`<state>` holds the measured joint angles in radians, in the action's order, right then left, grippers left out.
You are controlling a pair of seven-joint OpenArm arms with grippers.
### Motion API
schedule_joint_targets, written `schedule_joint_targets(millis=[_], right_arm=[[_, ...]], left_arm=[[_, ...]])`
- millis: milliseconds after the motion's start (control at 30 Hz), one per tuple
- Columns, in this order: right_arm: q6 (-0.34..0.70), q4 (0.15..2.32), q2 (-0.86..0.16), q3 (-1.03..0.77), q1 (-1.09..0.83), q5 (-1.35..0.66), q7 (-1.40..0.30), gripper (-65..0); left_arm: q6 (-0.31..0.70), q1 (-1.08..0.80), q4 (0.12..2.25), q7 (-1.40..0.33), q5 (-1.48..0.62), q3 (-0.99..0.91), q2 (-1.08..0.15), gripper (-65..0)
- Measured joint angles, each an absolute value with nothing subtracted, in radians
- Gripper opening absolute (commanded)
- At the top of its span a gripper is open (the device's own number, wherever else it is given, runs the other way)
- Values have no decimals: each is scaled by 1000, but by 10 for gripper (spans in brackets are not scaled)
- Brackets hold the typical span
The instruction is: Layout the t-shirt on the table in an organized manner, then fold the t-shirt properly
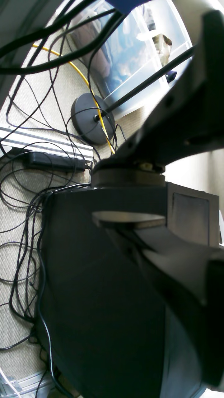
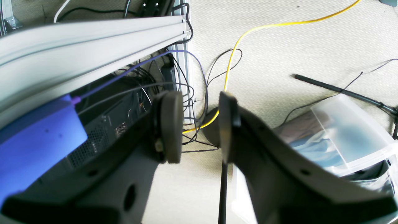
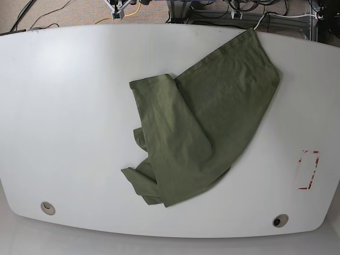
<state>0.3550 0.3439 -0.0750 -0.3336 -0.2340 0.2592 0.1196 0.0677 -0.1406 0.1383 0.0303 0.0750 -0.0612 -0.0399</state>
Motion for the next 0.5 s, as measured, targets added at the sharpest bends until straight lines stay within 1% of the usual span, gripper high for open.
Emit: schedule_joint_targets(millis=[500], right_arm=[[362,359,-70,-334,-232,258,108,-462]], left_arm=[[67,-138,140,16,78,-56,-39,-526]])
